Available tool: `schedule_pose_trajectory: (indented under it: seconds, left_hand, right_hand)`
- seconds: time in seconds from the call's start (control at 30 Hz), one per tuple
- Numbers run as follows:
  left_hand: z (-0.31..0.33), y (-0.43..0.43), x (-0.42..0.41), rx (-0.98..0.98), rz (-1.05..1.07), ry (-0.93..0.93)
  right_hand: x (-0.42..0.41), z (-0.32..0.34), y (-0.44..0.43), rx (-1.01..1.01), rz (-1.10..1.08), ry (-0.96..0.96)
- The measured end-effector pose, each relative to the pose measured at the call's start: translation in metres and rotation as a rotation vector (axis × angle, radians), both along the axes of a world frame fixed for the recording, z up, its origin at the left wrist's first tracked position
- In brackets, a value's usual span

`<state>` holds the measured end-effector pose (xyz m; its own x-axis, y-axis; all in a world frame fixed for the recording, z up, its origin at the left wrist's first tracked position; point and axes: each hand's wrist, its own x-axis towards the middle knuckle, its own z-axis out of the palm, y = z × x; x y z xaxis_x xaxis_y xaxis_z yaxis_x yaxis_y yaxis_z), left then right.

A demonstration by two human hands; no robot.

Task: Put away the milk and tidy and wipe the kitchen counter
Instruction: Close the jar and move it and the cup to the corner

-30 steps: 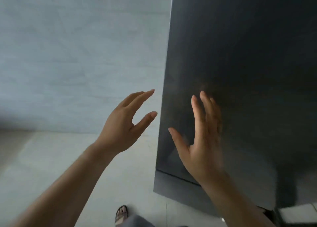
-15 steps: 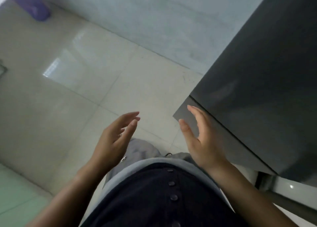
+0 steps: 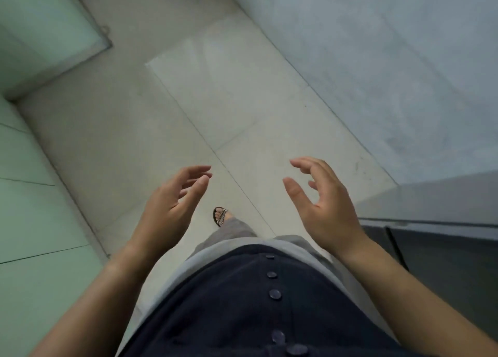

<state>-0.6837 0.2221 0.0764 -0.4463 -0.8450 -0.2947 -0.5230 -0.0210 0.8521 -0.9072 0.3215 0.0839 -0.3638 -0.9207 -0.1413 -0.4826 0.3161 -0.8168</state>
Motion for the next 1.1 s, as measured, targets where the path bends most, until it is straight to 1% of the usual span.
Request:
schedule_pose_trajectory:
  seconds: [0.13, 0.23, 0.43, 0.57, 0.63, 0.83, 0.93, 1.1]
  left_hand:
    - [0.017, -0.052, 0.041, -0.089, 0.140, -0.033]
    - [0.017, -0.068, 0.067, -0.095, 0.265, -0.045]
    - [-0.001, -0.083, 0.101, 0.043, 0.555, -0.017]
    - [-0.012, -0.119, 0.122, 0.095, 0.733, -0.010]
    - [-0.014, -0.152, 0.131, 0.095, 0.814, 0.002]
    - [-0.003, -0.252, 0.157, 0.012, 1.095, 0.061]
    - [-0.004, -0.269, 0.169, 0.035, 1.199, 0.072]
    - [-0.012, -0.275, 0.195, 0.091, 1.359, 0.059]
  right_hand:
    - [0.027, 0.008, -0.097, -0.107, 0.157, 0.017]
    - [0.050, 0.008, -0.149, -0.134, 0.285, 0.025]
    - [0.082, -0.006, -0.228, -0.047, 0.552, 0.035]
    - [0.106, -0.012, -0.302, -0.023, 0.683, 0.033]
    - [0.122, -0.012, -0.350, -0.023, 0.742, 0.033]
    - [0.175, 0.001, -0.488, -0.061, 0.974, 0.055]
    - [0.196, 0.000, -0.527, -0.022, 1.063, 0.065]
    - [0.242, -0.010, -0.569, 0.058, 1.222, 0.098]
